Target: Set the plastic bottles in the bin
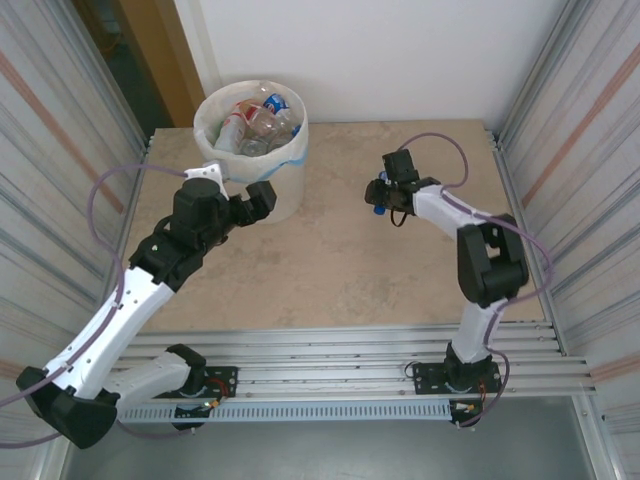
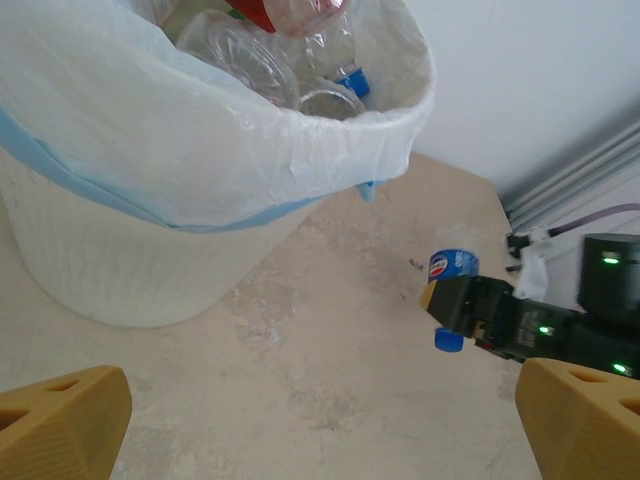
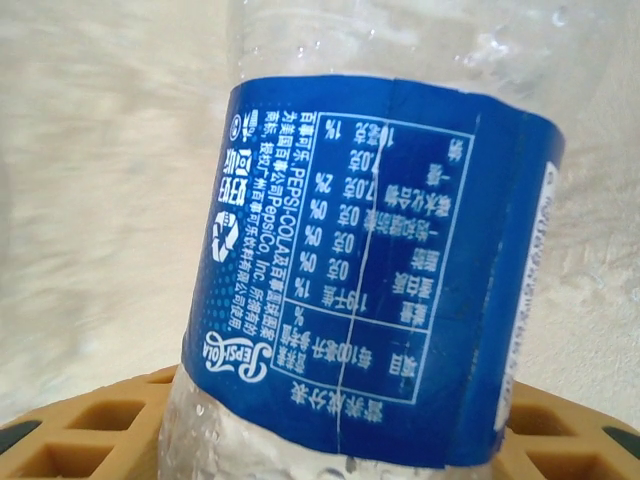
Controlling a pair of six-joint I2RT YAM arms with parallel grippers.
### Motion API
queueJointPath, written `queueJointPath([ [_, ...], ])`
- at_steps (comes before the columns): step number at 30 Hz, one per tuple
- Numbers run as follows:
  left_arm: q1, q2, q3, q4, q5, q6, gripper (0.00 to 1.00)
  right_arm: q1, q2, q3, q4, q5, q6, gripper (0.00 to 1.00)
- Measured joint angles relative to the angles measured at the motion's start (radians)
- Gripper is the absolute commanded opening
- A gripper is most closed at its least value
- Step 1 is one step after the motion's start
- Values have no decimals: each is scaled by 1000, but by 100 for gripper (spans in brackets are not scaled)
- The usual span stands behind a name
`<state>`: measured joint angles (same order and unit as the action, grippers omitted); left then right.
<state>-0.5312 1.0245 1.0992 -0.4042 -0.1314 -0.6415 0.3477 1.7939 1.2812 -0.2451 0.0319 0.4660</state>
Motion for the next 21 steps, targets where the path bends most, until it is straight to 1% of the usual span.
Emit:
queueJointPath([
  [4, 0, 21, 2, 14, 54, -3, 98, 61, -200, -106, 107, -42, -60, 27],
  [8, -5, 60, 35, 41, 151, 4, 99, 129, -334, -144, 175, -81, -116, 26],
  [13, -55, 112, 111, 83, 251, 21, 99, 210, -439, -161, 236, -112, -182, 26],
  [17, -97, 159, 175, 113, 294, 43, 99, 262, -487, -161, 275, -139, -221, 26],
  [21, -115, 206, 214, 131, 322, 52, 99, 307, -522, -167, 297, -161, -256, 27],
])
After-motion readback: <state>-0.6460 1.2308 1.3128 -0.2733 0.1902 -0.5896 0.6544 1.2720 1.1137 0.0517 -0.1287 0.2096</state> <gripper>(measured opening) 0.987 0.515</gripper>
